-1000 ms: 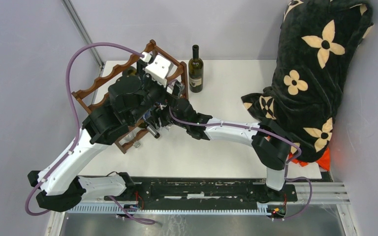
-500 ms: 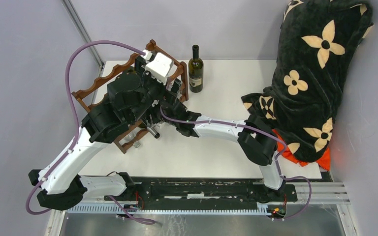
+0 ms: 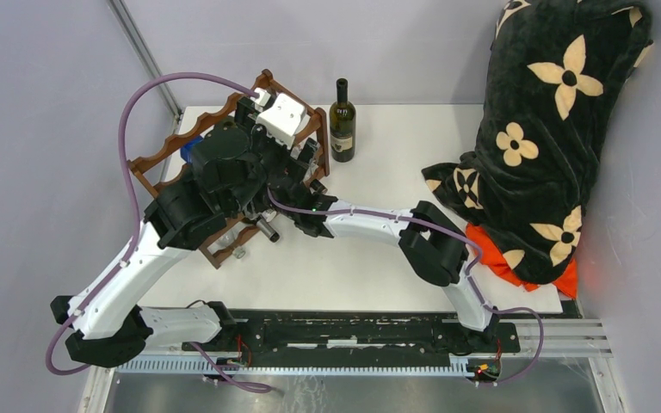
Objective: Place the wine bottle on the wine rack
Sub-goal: Place the wine bottle in the wine rack.
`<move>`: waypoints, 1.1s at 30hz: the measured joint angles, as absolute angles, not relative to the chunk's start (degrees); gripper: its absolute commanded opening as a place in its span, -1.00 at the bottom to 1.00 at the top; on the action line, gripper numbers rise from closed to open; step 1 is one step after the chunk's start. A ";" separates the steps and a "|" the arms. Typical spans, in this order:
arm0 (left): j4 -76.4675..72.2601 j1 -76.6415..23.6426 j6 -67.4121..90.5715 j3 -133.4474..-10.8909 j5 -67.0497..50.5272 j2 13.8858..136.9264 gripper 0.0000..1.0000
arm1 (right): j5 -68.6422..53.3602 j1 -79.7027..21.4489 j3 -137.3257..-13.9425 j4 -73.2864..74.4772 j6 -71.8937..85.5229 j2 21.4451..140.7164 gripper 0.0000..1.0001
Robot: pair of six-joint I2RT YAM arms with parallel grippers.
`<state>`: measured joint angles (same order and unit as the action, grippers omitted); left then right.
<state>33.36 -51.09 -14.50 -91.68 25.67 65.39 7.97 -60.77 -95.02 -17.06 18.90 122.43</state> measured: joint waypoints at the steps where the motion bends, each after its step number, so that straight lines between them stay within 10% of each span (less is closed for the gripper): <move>1: 33.36 -51.09 -14.52 -91.70 25.85 65.43 1.00 | 7.99 -60.82 -95.37 -16.97 18.87 122.69 -0.43; 13: 33.36 -51.09 -14.61 -91.92 26.92 65.91 1.00 | 7.81 -60.93 -95.74 -17.54 17.93 123.09 0.58; 33: 30.02 -51.09 -10.74 -91.20 26.33 63.51 1.00 | -10.74 -57.30 -70.65 -41.25 13.21 103.55 0.74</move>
<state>30.02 -51.09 -10.74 -91.20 26.33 63.51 -10.74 -57.30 -70.65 -41.25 13.21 103.55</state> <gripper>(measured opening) 0.996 0.857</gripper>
